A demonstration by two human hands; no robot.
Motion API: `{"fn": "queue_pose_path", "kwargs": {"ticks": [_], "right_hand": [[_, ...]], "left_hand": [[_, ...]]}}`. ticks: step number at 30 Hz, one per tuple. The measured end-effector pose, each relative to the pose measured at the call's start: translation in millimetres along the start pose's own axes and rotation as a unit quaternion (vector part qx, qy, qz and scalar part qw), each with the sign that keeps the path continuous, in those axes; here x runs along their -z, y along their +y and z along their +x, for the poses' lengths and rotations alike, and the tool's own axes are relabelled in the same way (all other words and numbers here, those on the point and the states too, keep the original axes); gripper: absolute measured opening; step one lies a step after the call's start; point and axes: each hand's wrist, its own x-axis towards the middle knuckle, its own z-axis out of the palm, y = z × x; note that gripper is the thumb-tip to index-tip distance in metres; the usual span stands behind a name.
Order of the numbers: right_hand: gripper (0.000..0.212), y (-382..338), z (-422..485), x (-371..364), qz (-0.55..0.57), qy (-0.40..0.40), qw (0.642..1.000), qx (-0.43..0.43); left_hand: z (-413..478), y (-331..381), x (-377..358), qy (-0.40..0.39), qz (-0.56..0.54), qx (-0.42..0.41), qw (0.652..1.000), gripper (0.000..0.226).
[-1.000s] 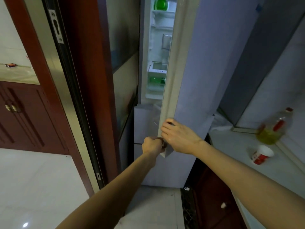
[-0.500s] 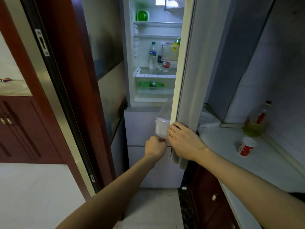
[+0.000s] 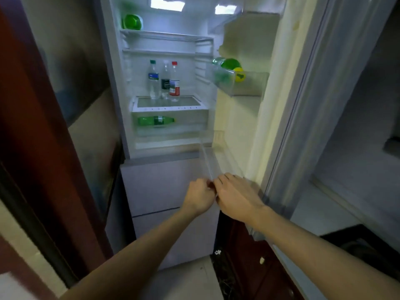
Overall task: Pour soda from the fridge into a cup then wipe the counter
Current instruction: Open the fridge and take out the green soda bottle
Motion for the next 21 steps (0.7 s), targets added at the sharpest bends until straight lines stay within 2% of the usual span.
{"fn": "queue_pose_path", "kwargs": {"ticks": [3, 5, 7, 9, 11, 14, 17, 19, 21], "right_hand": [[0.023, 6.3, 10.4, 7.6, -0.033, 0.0, 0.999, -0.044], [0.015, 10.0, 12.3, 10.8, -0.076, -0.043, 0.994, -0.069], [0.019, 14.6, 15.4, 11.3, -0.127, -0.052, 0.986, -0.094], [0.013, 15.7, 15.5, 11.6, -0.122, -0.117, 0.981, -0.09], [0.006, 18.9, 16.9, 11.0, -0.1, -0.167, 0.977, -0.085], [0.008, 28.1, 19.6, 10.0, -0.133, -0.155, 0.974, -0.094], [0.003, 40.8, 22.6, 11.7, -0.111, -0.131, 0.978, -0.116], [0.011, 49.1, 24.8, 15.3, -0.091, -0.131, 0.981, -0.115], [0.021, 58.0, 24.5, 17.7, -0.075, -0.131, 0.981, -0.119]], "left_hand": [[23.5, 4.6, 12.0, -0.063, -0.061, -0.005, 0.996, 0.026], [38.2, 12.5, 23.7, -0.1, -0.076, -0.012, 0.992, 0.017], [56.3, 23.9, 37.8, -0.1, -0.07, -0.04, 0.992, 0.014], [76.9, 40.1, 54.6, -0.055, -0.082, -0.077, 0.992, 0.015], [96.1, 62.6, 73.5, 0.03, -0.097, -0.125, 0.987, 0.015], [109.0, 105.8, 100.8, 0.153, -0.074, -0.215, 0.962, 0.014], [111.3, 153.4, 125.6, 0.232, -0.079, -0.322, 0.914, 0.02], [116.7, 182.4, 135.5, 0.221, -0.054, -0.379, 0.897, 0.027], [122.3, 209.5, 138.0, 0.152, 0.015, -0.41, 0.899, 0.033]]}}
